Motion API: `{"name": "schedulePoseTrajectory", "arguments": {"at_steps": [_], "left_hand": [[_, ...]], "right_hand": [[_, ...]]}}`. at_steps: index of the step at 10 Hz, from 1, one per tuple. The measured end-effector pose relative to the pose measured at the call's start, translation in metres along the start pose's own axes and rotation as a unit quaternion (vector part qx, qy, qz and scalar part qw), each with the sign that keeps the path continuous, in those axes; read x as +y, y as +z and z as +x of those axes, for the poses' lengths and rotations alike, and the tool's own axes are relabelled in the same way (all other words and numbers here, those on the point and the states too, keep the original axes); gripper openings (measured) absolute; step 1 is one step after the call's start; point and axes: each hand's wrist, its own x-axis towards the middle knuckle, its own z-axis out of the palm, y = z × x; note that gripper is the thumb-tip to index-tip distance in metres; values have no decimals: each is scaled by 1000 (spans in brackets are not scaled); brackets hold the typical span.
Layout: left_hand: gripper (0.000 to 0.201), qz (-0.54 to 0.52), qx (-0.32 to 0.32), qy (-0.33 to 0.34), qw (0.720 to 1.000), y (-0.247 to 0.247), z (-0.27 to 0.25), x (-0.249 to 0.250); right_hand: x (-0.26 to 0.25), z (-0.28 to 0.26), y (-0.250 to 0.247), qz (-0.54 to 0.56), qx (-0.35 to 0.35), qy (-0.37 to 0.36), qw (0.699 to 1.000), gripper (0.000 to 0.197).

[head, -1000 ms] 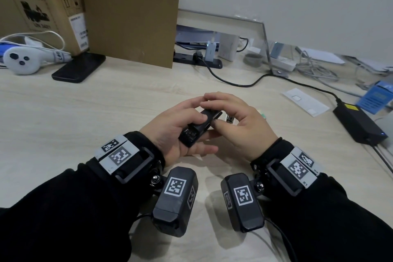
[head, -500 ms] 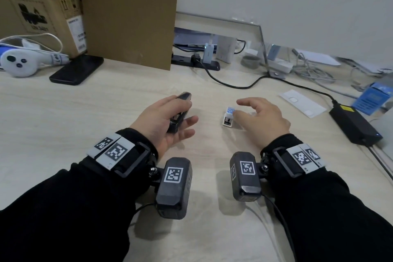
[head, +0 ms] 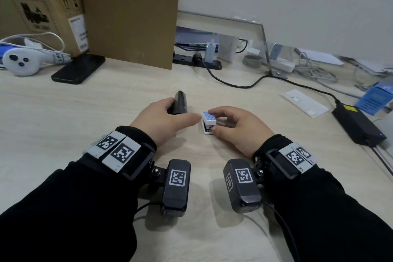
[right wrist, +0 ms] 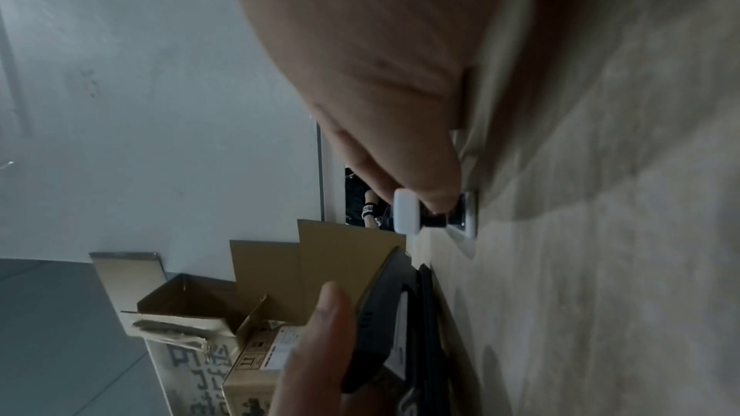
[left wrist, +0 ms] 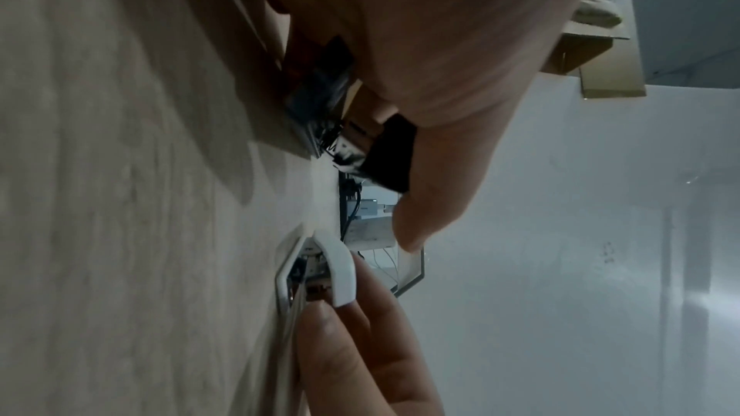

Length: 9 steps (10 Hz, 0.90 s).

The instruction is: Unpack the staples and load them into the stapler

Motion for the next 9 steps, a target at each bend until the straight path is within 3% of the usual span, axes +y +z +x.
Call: {"name": "schedulePoseTrajectory", "arguments": {"at_steps": [1, 3, 6, 7, 8, 9], "left_hand": [[53, 15, -7, 0, 1000, -2, 0, 0], [88, 31, -12, -19, 999, -2, 7, -6], [94, 63, -14, -21, 998, -3, 11, -10], [73, 66, -24, -28, 997, -5, 7, -10], [73, 70, -34, -22, 997, -6, 5, -10], [101, 66, -21, -26, 997, -5, -1, -5]], "right_hand": [[-1, 1, 1, 7, -7, -14, 1000, 37], [5, 5, -1, -50, 45, -39, 997, 36], [7, 3, -3, 18, 50, 4, 999, 50], [6, -1, -4, 95, 82, 26, 992, 48], [5, -6, -10, 124, 147, 44, 980, 39], [1, -18, -13, 145, 196, 54, 968, 31]]}}
